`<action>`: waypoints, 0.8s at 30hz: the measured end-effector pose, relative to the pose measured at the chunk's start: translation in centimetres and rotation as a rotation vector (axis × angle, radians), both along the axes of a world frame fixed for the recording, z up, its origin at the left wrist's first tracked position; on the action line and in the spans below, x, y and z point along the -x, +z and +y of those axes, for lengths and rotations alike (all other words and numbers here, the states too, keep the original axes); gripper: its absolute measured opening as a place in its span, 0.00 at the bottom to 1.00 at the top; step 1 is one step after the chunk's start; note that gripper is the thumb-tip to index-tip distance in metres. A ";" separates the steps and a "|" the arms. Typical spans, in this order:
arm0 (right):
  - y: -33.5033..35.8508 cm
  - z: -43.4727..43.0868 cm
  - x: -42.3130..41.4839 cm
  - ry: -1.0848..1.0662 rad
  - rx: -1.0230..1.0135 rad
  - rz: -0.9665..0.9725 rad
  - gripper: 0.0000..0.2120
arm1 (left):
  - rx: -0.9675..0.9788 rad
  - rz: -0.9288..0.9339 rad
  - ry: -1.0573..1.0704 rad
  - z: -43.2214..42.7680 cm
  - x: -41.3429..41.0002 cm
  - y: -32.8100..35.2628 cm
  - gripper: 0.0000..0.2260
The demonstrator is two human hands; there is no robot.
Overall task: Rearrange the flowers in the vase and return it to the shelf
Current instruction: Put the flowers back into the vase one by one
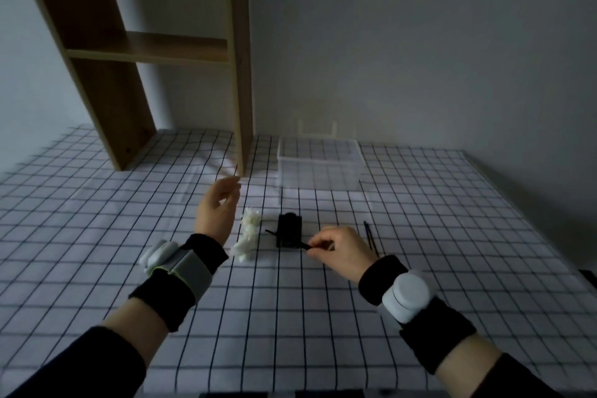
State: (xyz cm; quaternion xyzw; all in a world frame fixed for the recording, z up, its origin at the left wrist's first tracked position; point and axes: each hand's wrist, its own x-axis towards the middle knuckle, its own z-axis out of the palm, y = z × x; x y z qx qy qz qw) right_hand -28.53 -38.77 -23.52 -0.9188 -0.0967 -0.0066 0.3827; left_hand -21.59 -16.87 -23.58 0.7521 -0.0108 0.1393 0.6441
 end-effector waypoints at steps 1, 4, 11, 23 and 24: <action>-0.7 0.3 0.9 0.002 0.007 0.002 0.06 | -0.009 0.005 0.007 0.5 1.4 -0.8 0.08; -2.0 0.6 2.2 -0.005 0.045 -0.010 0.06 | -0.044 0.006 0.013 1.2 3.7 -2.5 0.07; -3.9 1.2 3.8 -0.012 0.119 -0.069 0.07 | -0.309 0.006 -0.070 1.7 6.3 -5.1 0.07; -5.4 1.4 4.4 -0.039 0.014 -0.220 0.06 | -0.369 -0.065 0.025 1.7 6.5 -5.6 0.04; -5.4 1.4 4.4 -0.047 -0.008 -0.228 0.06 | -0.326 -0.089 0.047 1.8 6.6 -5.5 0.04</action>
